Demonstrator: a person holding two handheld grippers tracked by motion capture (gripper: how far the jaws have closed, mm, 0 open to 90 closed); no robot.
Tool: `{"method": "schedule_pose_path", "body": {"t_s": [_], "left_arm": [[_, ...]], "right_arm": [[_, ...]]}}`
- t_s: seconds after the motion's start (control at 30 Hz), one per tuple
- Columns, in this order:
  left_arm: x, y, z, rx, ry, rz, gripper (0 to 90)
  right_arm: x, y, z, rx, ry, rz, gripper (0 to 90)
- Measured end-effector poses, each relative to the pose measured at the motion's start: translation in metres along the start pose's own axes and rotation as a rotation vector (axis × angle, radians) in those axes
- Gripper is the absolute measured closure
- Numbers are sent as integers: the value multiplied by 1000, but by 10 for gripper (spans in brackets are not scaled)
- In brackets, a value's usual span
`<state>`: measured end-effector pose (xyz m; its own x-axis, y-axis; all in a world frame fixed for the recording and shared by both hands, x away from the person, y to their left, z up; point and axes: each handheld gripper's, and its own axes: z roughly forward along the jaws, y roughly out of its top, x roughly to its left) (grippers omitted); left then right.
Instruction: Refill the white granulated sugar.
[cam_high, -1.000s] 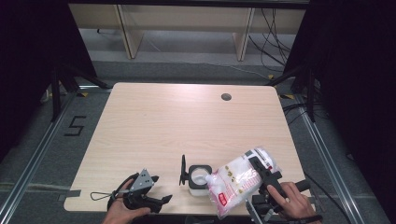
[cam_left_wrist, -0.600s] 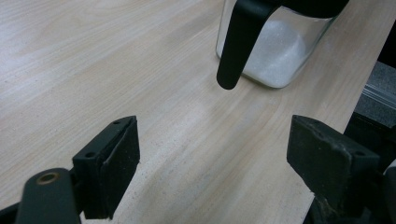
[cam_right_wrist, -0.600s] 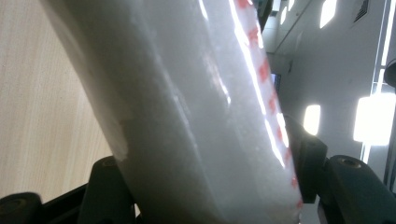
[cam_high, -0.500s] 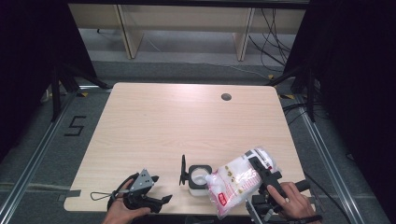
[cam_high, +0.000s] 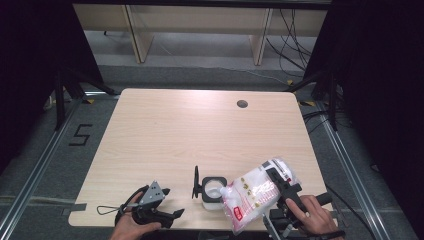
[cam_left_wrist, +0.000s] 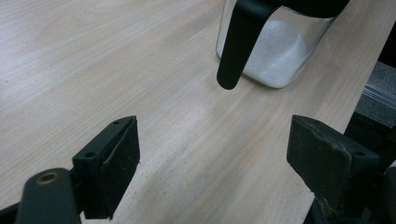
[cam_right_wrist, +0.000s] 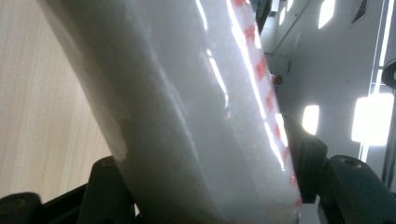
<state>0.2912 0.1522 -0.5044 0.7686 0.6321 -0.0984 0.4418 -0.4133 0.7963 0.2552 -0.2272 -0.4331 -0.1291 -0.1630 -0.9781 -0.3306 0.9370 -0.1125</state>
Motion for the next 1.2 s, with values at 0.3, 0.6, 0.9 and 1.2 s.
{"method": "schedule_pose_path", "body": {"t_s": [0.3,0.6,0.9,1.2], "left_arm": [[-1,0,1,-13,-4,-9,167],[0,0,0,-5,-4,7,167],[1,1,0,-2,-3,24,167],[0,0,1,-11,-4,1,167]], "right_arm": [[-2,0,-1,-15,-13,-1,424],[-1,0,0,-2,-4,3,425],[0,-1,0,-3,5,14,425],[-1,-3,1,-3,7,22,426]]}}
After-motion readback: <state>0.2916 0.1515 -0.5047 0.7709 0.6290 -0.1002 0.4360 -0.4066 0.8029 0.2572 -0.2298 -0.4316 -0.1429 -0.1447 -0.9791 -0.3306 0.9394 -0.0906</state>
